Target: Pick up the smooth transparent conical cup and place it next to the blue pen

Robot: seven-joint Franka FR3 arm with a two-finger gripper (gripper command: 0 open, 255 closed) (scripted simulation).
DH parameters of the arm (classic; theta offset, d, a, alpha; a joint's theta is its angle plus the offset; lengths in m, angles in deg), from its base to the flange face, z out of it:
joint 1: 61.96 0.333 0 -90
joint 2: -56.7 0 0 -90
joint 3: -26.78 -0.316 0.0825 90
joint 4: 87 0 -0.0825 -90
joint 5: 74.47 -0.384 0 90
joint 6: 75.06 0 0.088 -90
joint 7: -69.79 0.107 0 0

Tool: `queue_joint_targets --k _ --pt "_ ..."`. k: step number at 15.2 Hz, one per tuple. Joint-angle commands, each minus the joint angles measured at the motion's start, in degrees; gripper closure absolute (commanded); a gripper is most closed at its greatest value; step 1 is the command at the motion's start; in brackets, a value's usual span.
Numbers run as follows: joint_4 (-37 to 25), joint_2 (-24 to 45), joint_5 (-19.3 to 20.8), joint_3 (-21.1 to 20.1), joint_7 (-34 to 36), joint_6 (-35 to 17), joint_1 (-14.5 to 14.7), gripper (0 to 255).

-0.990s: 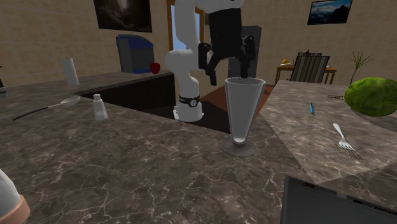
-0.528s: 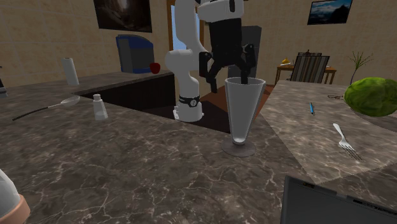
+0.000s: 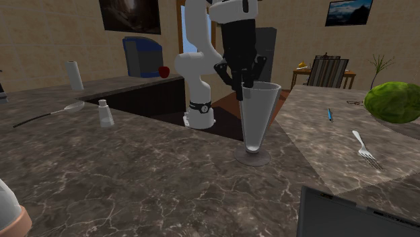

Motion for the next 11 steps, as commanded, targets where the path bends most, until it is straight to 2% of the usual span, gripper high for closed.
queue_joint_targets --k 1,6,11 --pt "0.03 0.02 0.0 -0.01 0.0 0.0 0.01 255" --pt "0.03 0.03 0.0 -0.01 0.0 -0.01 0.01 255" --pt "-2.81 -1.0 0.46 -0.12 0.71 3.78 -0.03 255"
